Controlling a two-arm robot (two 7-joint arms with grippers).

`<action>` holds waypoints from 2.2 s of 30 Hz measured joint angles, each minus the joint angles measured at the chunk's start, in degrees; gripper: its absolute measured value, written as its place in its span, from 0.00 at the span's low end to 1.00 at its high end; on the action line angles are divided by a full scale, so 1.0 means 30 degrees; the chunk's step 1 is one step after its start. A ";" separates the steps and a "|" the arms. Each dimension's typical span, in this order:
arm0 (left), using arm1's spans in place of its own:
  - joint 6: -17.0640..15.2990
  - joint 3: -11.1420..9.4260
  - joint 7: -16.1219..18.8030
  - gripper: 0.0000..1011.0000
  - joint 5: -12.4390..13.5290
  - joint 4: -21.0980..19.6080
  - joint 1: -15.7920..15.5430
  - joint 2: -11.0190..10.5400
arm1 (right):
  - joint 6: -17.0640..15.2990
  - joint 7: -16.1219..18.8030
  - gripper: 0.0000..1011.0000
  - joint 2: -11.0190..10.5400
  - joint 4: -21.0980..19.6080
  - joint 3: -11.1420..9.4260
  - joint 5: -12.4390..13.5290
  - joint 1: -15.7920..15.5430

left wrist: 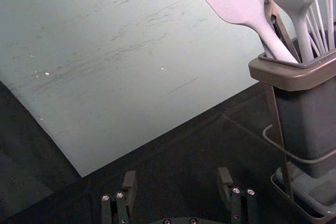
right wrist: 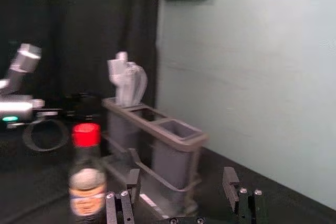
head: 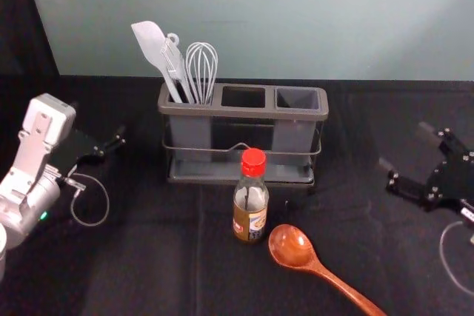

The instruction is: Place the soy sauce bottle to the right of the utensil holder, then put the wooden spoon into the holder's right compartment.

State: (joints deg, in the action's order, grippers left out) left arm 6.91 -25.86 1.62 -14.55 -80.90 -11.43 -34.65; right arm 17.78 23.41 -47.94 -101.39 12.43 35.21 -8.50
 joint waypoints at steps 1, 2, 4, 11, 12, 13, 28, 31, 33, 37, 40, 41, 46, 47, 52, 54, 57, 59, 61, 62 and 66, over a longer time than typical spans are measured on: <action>0.0000 0.0001 0.0000 0.99 0.0000 0.0000 0.0000 0.0000 | -0.0002 0.0285 0.99 -0.0006 0.0001 0.0097 0.0058 0.0057; 0.0000 0.0001 0.0000 0.99 -0.0002 0.0000 0.0000 0.0001 | -0.0009 0.0579 0.99 -0.0006 0.0004 0.0205 0.0103 0.0148; 0.0000 0.0000 0.0000 0.99 -0.0002 0.0000 0.0000 0.0001 | -0.0224 0.1418 0.99 0.0079 0.0119 0.0587 0.0182 0.0552; 0.0000 0.0002 0.0000 0.99 -0.0001 0.0000 -0.0001 0.0000 | -0.1366 0.3138 0.99 0.0908 0.0555 0.1900 0.0053 0.2121; 0.0000 0.0001 0.0000 0.99 -0.0001 0.0000 -0.0001 0.0000 | -0.1499 0.3271 0.99 0.1013 0.0596 0.2020 0.0020 0.2291; 0.0000 0.0000 0.0001 0.99 -0.0001 0.0000 0.0000 -0.0001 | -0.1803 0.3533 0.99 0.1236 0.0666 0.2304 -0.0093 0.2650; 0.0000 0.0000 0.0000 0.99 -0.0001 0.0000 -0.0001 0.0000 | -0.4259 0.4646 0.99 0.3711 0.1909 0.4649 -0.1928 0.5896; 0.0000 0.0001 0.0000 0.99 -0.0001 0.0000 0.0000 -0.0001 | -0.4592 0.4647 0.99 0.4091 0.2119 0.4922 -0.2108 0.6376; 0.0001 0.0001 0.0000 0.99 0.0000 0.0000 0.0000 0.0000 | -0.4758 0.4647 0.99 0.4254 0.2198 0.5050 -0.2162 0.6574; 0.0000 0.0001 0.0001 0.99 -0.0001 0.0000 0.0000 0.0000 | -0.5145 0.4648 0.99 0.4641 0.2446 0.5369 -0.2238 0.7056; 0.0000 0.0001 0.0000 0.99 -0.0001 0.0000 -0.0001 0.0000 | -0.5398 0.4638 0.99 0.4910 0.2686 0.5540 -0.2219 0.7312; -0.0001 0.0001 -0.0001 0.99 -0.0002 0.0000 0.0000 0.0000 | -0.5434 0.4637 0.99 0.4956 0.2733 0.5565 -0.2207 0.7353; 0.0000 0.0001 0.0000 0.99 0.0000 0.0000 0.0000 0.0000 | -0.5666 0.4546 0.99 0.5293 0.3134 0.5821 -0.2191 0.7708; -0.0001 0.0000 0.0000 0.99 -0.0001 0.0000 -0.0001 0.0001 | -0.5685 0.4535 0.99 0.5336 0.3183 0.5855 -0.2197 0.7756; 0.0000 0.0001 0.0001 0.99 -0.0001 0.0000 -0.0001 0.0000 | -0.5830 0.4416 0.99 0.5653 0.3583 0.6057 -0.2218 0.8080; 0.0000 0.0001 0.0000 0.99 -0.0001 0.0000 0.0000 0.0001 | -0.5842 0.4401 0.99 0.5736 0.3707 0.6106 -0.2217 0.8152; 0.0000 0.0000 0.0000 0.99 -0.0001 0.0000 -0.0001 0.0000 | -0.5844 0.4325 0.99 0.5864 0.3879 0.6173 -0.2229 0.8235; 0.0000 0.0001 0.0000 0.99 -0.0001 0.0000 0.0000 0.0000 | -0.5751 0.4259 0.99 0.5942 0.3948 0.6201 -0.2289 0.8273; 0.0000 0.0001 0.0000 0.99 -0.0001 0.0000 -0.0001 0.0001 | -0.5611 0.4233 0.99 0.5991 0.3982 0.6207 -0.2335 0.8280; -0.0001 0.0001 0.0001 0.99 -0.0001 0.0000 0.0000 0.0000 | -0.5603 0.4232 0.99 0.5993 0.3984 0.6208 -0.2338 0.8281; -0.0001 0.0001 0.0000 0.99 -0.0001 0.0000 0.0000 0.0000 | -0.5611 0.4231 0.99 0.5973 0.3981 0.6203 -0.2336 0.8274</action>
State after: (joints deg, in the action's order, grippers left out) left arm 6.90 -25.86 1.62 -14.55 -80.90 -11.43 -34.65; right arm 0.94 36.10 -30.02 -89.45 31.03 28.21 16.33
